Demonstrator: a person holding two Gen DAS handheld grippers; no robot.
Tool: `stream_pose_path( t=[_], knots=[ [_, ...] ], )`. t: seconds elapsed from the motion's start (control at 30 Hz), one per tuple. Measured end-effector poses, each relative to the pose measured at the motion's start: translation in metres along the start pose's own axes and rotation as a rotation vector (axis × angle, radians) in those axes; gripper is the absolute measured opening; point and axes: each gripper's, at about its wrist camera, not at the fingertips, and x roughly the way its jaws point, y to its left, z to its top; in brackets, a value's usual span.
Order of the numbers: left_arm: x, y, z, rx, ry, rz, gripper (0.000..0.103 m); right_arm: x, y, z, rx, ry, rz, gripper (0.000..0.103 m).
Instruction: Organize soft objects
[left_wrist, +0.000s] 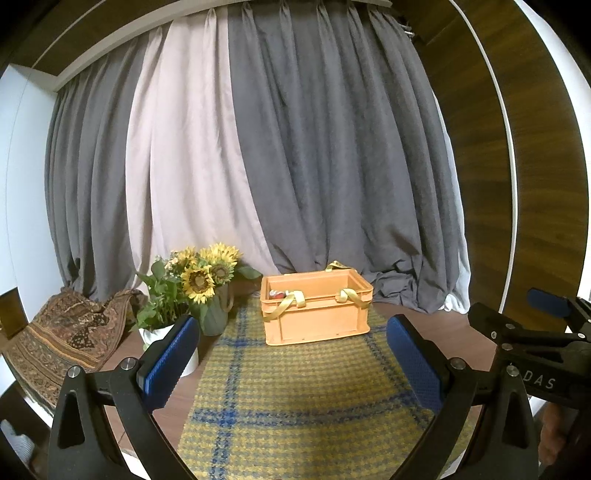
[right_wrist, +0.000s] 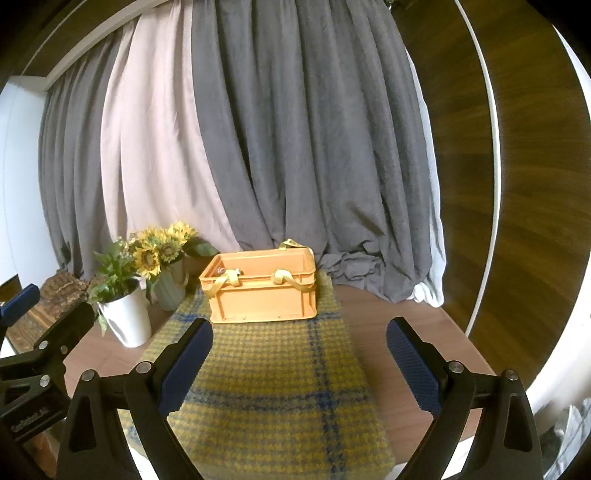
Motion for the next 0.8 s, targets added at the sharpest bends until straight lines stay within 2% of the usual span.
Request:
stream_pose_path(
  t=[0.8],
  knots=[
    [-0.011, -0.013, 0.001, 0.000, -0.003, 0.002, 0.103, -0.015, -0.011, -0.003, 0.007, -0.012, -0.007, 0.096]
  ],
)
